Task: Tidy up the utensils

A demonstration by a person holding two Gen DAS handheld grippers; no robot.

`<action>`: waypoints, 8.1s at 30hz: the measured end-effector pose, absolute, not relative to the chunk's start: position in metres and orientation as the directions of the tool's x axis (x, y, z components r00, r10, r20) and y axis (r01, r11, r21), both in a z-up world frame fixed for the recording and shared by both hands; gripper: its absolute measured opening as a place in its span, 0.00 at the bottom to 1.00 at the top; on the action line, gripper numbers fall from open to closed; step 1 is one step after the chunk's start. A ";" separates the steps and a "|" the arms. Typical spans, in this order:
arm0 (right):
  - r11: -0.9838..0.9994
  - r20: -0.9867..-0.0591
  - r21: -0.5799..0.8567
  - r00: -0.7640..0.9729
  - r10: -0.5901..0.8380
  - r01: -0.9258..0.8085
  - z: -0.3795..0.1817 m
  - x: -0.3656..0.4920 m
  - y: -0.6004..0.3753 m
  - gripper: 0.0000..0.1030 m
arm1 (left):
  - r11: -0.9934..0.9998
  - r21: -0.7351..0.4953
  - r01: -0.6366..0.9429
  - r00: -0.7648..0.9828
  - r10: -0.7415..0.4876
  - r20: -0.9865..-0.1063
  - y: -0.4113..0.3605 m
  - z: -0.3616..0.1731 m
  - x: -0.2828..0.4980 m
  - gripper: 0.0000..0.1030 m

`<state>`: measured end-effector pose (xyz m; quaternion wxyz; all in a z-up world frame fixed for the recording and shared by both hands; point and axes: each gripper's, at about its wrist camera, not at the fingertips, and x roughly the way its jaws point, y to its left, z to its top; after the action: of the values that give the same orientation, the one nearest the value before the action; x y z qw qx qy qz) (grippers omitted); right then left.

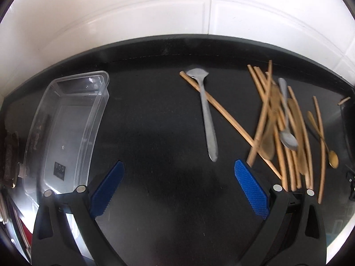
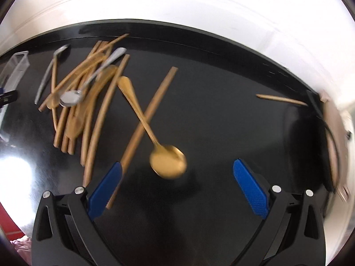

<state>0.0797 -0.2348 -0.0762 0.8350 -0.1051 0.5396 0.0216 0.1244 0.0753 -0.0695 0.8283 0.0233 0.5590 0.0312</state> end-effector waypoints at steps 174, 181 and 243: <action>0.642 -0.606 0.579 0.261 0.751 -0.502 -0.004 0.043 -0.136 0.02 | 0.996 -0.084 -0.001 0.708 -0.059 -0.704 0.155 0.031 -0.005 0.00; 0.645 -0.624 0.584 0.236 0.745 -0.493 0.008 0.069 0.001 0.02 | 0.990 -0.138 -0.014 0.693 -0.090 -0.716 0.270 0.036 0.009 0.00; 0.984 -0.851 -0.120 0.497 -0.168 0.128 -0.135 0.103 -0.204 0.93 | 0.983 0.148 -0.106 0.365 0.177 -0.914 0.083 -0.134 0.146 0.95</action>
<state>0.1034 -0.2036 -0.1345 0.8649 -0.0204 0.4941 -0.0857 0.1455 0.0829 -0.1336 0.8255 0.0317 0.5570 0.0858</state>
